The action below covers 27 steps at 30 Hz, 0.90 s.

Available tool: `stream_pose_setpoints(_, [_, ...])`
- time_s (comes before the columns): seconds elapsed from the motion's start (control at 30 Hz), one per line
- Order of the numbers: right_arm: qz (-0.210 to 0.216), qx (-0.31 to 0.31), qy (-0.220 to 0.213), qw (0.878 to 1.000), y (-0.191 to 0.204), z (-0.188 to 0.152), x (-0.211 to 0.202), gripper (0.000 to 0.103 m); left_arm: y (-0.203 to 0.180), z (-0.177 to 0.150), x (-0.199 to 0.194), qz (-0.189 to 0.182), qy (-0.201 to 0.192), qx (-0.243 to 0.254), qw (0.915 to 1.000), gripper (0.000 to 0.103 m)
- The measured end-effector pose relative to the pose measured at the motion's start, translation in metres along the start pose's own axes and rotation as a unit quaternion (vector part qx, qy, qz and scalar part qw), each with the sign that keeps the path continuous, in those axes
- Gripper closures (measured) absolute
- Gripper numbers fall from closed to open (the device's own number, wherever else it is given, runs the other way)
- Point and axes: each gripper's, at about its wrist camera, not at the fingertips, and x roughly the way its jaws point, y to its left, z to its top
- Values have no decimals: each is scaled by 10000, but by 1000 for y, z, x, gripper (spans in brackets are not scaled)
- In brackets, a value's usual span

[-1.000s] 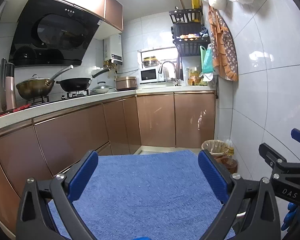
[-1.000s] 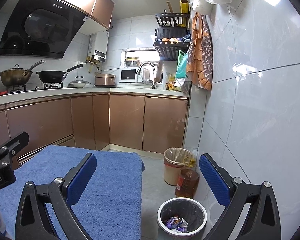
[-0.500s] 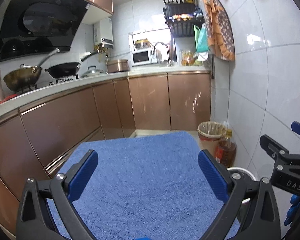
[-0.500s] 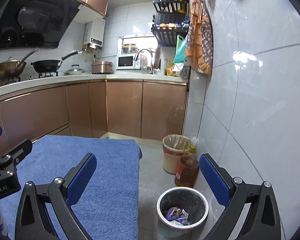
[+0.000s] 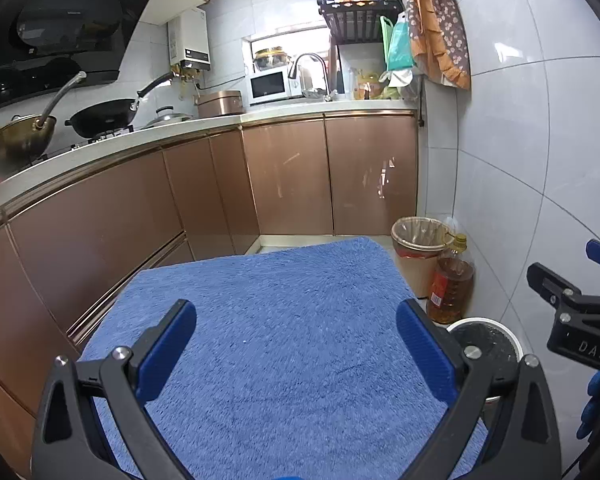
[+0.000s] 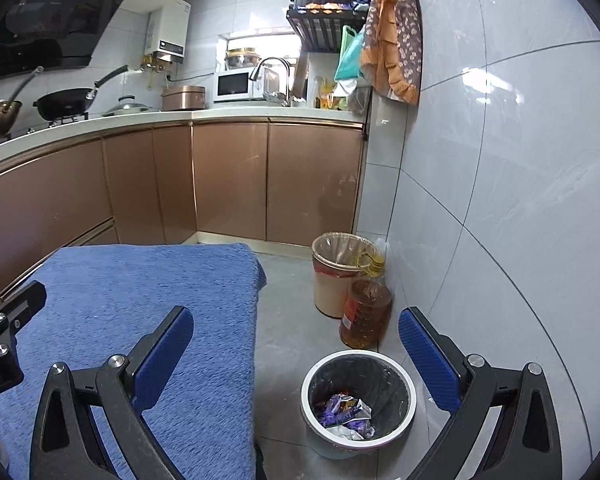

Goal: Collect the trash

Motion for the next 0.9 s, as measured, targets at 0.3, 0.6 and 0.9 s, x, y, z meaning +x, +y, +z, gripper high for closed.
stream_pose_setpoints(0.3, [-103, -38, 161, 9998, 1, 2, 27, 0, -1, 5, 27, -64, 82, 72, 9999, 2])
stream_pose_setpoints(0.6, [-174, -24, 201, 9996, -4, 7, 37, 0, -6, 14, 36, -208, 57, 159, 9996, 2])
stream_pose_setpoints(0.9, [-241, -50, 163, 9996, -8, 13, 36, 0, -8, 18, 36, -327, 33, 173, 9993, 2])
